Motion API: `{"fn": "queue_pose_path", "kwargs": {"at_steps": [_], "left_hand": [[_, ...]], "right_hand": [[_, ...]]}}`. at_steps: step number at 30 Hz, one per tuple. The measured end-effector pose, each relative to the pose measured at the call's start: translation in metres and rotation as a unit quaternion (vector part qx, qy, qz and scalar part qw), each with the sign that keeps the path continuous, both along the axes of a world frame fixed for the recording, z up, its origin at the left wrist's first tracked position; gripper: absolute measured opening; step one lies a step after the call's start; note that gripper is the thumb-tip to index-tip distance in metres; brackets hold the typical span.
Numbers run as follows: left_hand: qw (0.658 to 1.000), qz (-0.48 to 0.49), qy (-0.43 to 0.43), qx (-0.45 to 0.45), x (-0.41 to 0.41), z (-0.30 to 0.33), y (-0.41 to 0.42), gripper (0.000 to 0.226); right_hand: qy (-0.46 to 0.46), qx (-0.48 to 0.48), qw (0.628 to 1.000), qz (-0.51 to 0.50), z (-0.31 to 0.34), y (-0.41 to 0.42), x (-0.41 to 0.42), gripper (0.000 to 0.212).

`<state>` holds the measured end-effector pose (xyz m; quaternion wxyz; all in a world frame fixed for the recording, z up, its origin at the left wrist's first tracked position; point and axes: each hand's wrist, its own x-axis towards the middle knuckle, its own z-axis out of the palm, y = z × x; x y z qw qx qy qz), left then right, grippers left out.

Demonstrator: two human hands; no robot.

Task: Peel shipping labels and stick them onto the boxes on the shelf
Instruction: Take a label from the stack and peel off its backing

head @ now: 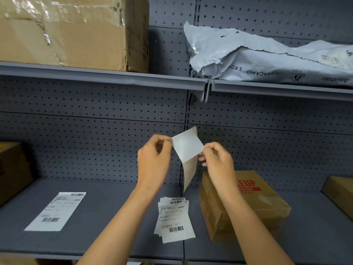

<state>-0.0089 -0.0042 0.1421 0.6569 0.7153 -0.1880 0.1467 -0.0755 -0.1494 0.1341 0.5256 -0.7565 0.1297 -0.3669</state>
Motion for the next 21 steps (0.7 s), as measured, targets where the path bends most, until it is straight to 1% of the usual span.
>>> {"fn": "queue_pose_path", "kwargs": {"at_steps": [6,11,15,21], "left_hand": [[0.999,0.026,0.021,-0.018,0.009,-0.003,0.006,0.015],[0.999,0.046,0.018,-0.015,0.019,-0.006,0.012,0.016],[0.998,0.064,-0.001,-0.006,0.023,-0.006,0.016,0.016],[0.997,0.078,0.018,-0.018,0.027,-0.008,0.026,0.017]], "right_hand": [[0.003,0.022,1.0,-0.005,0.0,-0.008,-0.002,0.017],[-0.002,0.035,0.999,-0.013,-0.001,-0.014,-0.004,0.018],[-0.002,0.042,0.999,-0.025,0.001,-0.017,-0.005,0.018],[-0.008,0.052,0.998,-0.035,0.003,-0.023,-0.009,0.018]]}}
